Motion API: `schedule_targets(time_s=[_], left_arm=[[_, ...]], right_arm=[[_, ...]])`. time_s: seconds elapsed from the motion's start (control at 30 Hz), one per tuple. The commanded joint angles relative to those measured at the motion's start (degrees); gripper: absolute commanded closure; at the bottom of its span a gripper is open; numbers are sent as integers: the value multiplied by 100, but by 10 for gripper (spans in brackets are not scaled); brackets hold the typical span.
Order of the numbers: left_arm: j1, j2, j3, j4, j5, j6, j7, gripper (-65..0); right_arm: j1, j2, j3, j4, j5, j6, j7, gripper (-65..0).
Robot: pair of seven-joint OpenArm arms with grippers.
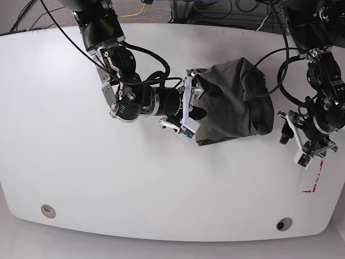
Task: Layout the t-shirt on the table in an organized manner, then fold the t-shirt properly
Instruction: 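Open the left gripper and lift it away from the grey bundle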
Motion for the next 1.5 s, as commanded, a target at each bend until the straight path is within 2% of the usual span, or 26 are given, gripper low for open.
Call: schedule_targets(time_s=[0.0,0.17,0.27,0.33,0.43,0.5,0.53,0.73,0.87,1.0,1.13,1.33,1.47], left_arm=[[-171,-125,-466,270,-1,14,-86,-360],[-347,-20,-1389,296,-36,14,-77,-360],[-365,270,-1873,305,-335,14,-77,-360],[-356,297,-2128,296,-704,14,20,-360],[-312,297,-2198,270,-1223,14,486,-360],[-189,306,-2198,287,-1794,14,987,-360],[-154,314,-2198,287,-1997,14,1062,-360],[585,235,-2233,287,-3394,14,1062,-360],[1253,-90,-2207,287,-3975,14,1062,-360],[1763,-204,-2242,287,-4150,14,1062,-360],[2343,-486,-2233,279,-4142,14,1062,-360],[3020,-512,-2189,279,-4071,14,1062,-356],[3205,-512,-2189,279,-3869,14,1062,-307]], right_arm=[[119,-35,2,100,-33,42,172,-438],[119,-35,2,100,-384,42,181,-438],[136,-26,2,100,-534,42,181,-438],[154,-26,2,100,-657,42,181,-438],[154,-44,-6,100,-921,42,199,-438],[163,-52,-112,100,-1202,42,296,-438],[180,-61,-174,100,-1290,42,366,-438],[427,-193,-534,-155,-1923,42,788,-438],[743,-378,-560,-533,-2169,42,1131,-438],[1024,-492,-560,-990,-2204,42,1500,-438],[1314,-712,-569,-1597,-2222,42,1808,-438],[1473,-791,-622,-2327,-2239,42,2643,-438],[1578,-773,-903,-2801,-2239,42,3197,-438]])
